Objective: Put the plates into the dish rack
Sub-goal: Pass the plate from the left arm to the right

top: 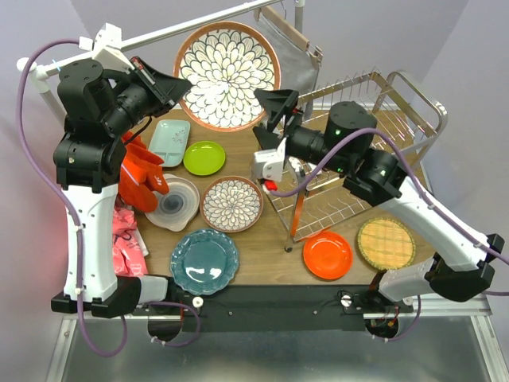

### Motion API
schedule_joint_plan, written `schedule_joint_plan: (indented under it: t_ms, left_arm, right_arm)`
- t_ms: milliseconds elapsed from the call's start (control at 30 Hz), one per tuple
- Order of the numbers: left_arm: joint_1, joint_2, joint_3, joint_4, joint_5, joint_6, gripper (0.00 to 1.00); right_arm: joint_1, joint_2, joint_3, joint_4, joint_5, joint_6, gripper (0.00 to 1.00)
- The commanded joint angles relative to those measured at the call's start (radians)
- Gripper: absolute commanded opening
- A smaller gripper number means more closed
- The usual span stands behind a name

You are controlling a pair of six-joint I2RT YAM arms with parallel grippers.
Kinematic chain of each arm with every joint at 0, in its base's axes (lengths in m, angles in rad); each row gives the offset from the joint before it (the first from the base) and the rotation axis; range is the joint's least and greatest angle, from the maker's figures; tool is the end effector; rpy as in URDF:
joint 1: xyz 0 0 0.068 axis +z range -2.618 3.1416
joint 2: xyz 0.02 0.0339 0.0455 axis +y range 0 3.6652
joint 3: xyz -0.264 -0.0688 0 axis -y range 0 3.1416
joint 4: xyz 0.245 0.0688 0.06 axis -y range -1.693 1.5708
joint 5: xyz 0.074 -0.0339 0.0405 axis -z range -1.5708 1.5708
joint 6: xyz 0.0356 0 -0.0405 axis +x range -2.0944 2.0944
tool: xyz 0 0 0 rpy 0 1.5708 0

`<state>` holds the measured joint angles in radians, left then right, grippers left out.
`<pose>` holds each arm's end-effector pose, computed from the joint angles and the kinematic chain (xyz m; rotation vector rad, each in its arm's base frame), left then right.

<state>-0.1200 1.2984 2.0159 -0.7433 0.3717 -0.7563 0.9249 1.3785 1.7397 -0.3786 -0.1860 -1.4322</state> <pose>0.1983 -0.0369 0.5713 -0.2297 1.6674 -0.9664 0.1672 0.2328 0.5134 -1.5218 0.4722 -0.2480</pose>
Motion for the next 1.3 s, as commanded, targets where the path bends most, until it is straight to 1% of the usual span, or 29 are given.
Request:
schedule_joint_plan:
  t_ms: [0, 33, 133, 200, 233, 367, 433, 500, 533, 567, 600, 733, 767, 833, 867, 900, 1033, 1133, 1167, 1200, 1267]
  left_arm:
    - [-0.001, -0.017, 0.056, 0.085, 0.055, -0.041, 0.0]
    - [-0.001, -0.017, 0.057, 0.082, 0.055, -0.04, 0.0]
    - [-0.003, -0.022, 0.057, 0.073, 0.058, -0.035, 0.0]
    - [-0.001, -0.024, 0.055, 0.067, 0.055, -0.031, 0.0]
    - [-0.001, -0.027, 0.055, 0.065, 0.052, -0.029, 0.0]
    - [-0.001, -0.031, 0.049, 0.064, 0.047, -0.026, 0.0]
    - [-0.001, -0.033, 0.052, 0.068, 0.049, -0.026, 0.0]
    - [-0.001, -0.033, 0.053, 0.07, 0.049, -0.025, 0.0]
    - [-0.001, -0.031, 0.056, 0.07, 0.05, -0.026, 0.0]
    - [-0.001, -0.033, 0.058, 0.07, 0.052, -0.026, 0.0]
    - [-0.001, -0.034, 0.06, 0.068, 0.052, -0.028, 0.0]
    - [-0.001, -0.036, 0.061, 0.071, 0.056, -0.029, 0.0]
    - [-0.001, -0.037, 0.061, 0.071, 0.056, -0.028, 0.0]
    - [-0.003, -0.04, 0.061, 0.071, 0.056, -0.028, 0.0]
    - [-0.001, -0.042, 0.058, 0.071, 0.058, -0.028, 0.0]
    - [-0.001, -0.044, 0.057, 0.077, 0.059, -0.026, 0.0]
    - [-0.001, -0.065, 0.017, 0.117, 0.068, -0.037, 0.0]
    - [-0.001, -0.077, -0.015, 0.147, 0.073, -0.046, 0.0]
    - [-0.003, -0.077, -0.022, 0.151, 0.075, -0.048, 0.02]
    - [-0.003, -0.082, -0.029, 0.165, 0.078, -0.049, 0.09]
    - [-0.001, -0.085, -0.043, 0.177, 0.079, -0.055, 0.18]
  right_arm:
    - [0.052, -0.003, -0.097, 0.173, 0.14, -0.195, 1.0]
    - [0.057, 0.001, -0.106, 0.223, 0.152, -0.204, 1.0]
    - [0.075, 0.02, -0.115, 0.274, 0.206, -0.244, 0.97]
    - [0.089, 0.03, -0.115, 0.299, 0.23, -0.255, 0.92]
    - [0.092, 0.033, -0.114, 0.325, 0.237, -0.258, 0.86]
    - [0.104, 0.034, -0.12, 0.337, 0.247, -0.28, 0.78]
    - [0.107, 0.031, -0.126, 0.337, 0.249, -0.295, 0.76]
    - [0.112, 0.027, -0.141, 0.34, 0.25, -0.306, 0.66]
    - [0.114, 0.027, -0.144, 0.339, 0.252, -0.309, 0.6]
    - [0.115, 0.027, -0.149, 0.34, 0.253, -0.313, 0.42]
    - [0.118, 0.028, -0.15, 0.339, 0.257, -0.318, 0.4]
    - [0.121, 0.034, -0.146, 0.343, 0.269, -0.323, 0.4]
    - [0.124, 0.039, -0.144, 0.342, 0.27, -0.324, 0.36]
    - [0.126, 0.044, -0.14, 0.351, 0.273, -0.327, 0.19]
    - [0.126, 0.045, -0.137, 0.356, 0.275, -0.329, 0.08]
    - [0.126, 0.048, -0.137, 0.36, 0.278, -0.333, 0.01]
    - [0.129, 0.047, -0.124, 0.369, 0.266, -0.327, 0.01]
    - [0.129, 0.041, -0.118, 0.429, 0.25, -0.315, 0.01]
    - [0.127, 0.039, -0.115, 0.435, 0.249, -0.313, 0.01]
    - [0.127, 0.039, -0.114, 0.441, 0.244, -0.309, 0.01]
    - [0.129, 0.034, -0.109, 0.458, 0.24, -0.31, 0.01]
